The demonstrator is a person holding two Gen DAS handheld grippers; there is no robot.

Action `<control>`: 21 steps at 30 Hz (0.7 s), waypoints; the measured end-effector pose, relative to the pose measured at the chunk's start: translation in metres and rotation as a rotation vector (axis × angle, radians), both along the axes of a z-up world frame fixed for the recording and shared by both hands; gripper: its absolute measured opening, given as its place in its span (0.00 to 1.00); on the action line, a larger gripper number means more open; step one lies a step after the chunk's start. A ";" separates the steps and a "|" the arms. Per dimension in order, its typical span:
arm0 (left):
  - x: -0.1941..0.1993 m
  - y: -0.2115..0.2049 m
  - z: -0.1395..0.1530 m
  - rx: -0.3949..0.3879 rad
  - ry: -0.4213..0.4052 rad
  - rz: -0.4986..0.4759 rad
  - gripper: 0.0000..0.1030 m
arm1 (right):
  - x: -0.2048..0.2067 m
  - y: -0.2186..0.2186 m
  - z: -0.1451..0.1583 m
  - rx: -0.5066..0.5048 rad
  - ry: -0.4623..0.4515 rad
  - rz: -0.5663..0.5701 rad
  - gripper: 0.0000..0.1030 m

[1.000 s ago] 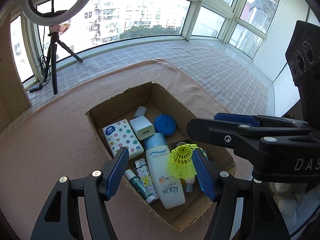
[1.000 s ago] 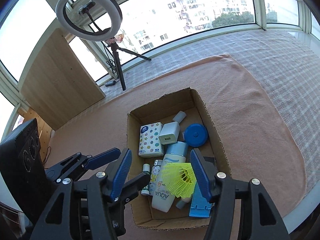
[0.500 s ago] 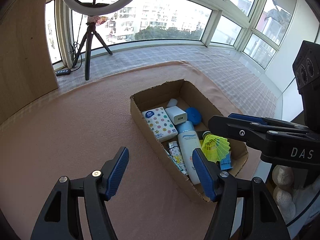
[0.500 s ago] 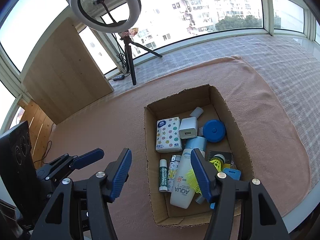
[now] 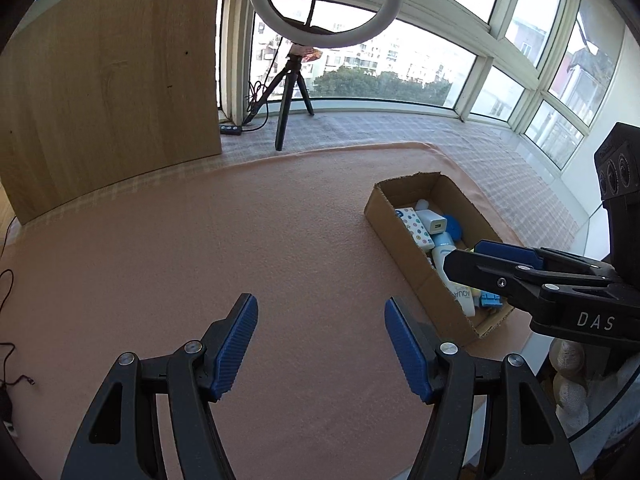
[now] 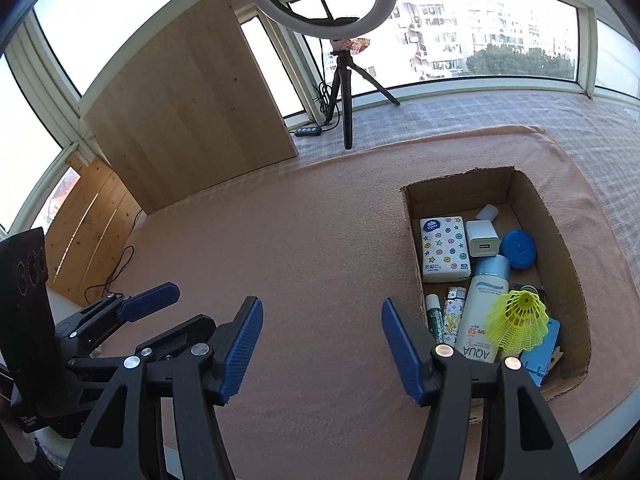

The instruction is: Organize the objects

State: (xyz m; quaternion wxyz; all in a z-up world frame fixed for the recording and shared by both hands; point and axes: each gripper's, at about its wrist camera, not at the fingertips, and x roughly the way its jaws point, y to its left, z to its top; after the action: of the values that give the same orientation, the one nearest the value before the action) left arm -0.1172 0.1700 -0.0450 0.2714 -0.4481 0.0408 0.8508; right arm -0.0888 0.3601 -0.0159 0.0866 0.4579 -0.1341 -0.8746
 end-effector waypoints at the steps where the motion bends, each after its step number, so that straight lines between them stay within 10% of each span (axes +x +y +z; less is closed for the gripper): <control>1: 0.001 -0.009 0.001 0.001 0.000 0.010 0.68 | 0.001 -0.008 0.001 0.008 0.005 0.009 0.57; 21: 0.005 -0.146 -0.014 -0.066 0.002 0.230 0.71 | 0.008 -0.129 -0.010 0.129 0.044 0.112 0.58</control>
State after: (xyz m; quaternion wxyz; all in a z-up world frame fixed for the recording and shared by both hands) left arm -0.1117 0.0241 -0.0587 0.1571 -0.4579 0.0176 0.8748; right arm -0.0808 0.2313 -0.0259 0.1087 0.4500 -0.0497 -0.8850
